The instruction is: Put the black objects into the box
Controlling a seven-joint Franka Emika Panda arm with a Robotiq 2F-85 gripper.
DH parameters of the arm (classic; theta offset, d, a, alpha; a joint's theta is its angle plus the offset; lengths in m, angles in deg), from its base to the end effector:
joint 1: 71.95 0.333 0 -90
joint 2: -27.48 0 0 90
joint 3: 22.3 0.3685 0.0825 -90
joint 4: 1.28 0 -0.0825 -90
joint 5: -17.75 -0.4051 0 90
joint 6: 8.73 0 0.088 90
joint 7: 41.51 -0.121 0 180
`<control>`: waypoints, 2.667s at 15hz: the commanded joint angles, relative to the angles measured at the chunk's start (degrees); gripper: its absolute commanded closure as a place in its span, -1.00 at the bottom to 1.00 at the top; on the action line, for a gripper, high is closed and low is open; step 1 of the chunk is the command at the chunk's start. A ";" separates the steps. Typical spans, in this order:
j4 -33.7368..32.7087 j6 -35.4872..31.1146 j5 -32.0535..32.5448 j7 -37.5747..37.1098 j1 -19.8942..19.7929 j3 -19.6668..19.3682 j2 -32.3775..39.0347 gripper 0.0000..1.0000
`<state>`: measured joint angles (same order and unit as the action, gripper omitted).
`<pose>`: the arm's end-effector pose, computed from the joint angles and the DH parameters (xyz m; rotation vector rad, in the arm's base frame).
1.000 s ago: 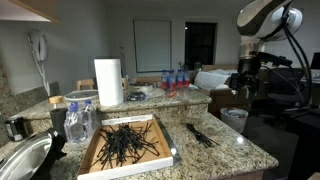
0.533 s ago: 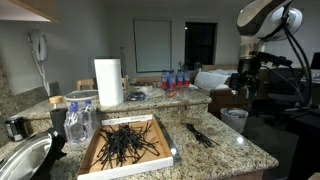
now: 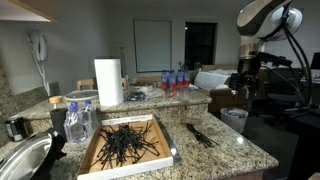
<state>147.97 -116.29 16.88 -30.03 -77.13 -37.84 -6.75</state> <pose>0.3147 -0.1202 0.4492 -2.9361 0.1624 0.1483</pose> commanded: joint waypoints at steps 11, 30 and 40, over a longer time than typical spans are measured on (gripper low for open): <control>-18.84 -21.63 0.44 -20.97 2.30 15.11 27.54 -1.00; -18.85 -28.94 1.36 -22.56 5.45 14.82 44.36 -1.00; -19.54 -30.93 3.78 -19.77 6.29 14.53 53.59 -1.00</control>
<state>128.37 -144.73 19.10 -51.08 -71.61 -22.87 45.58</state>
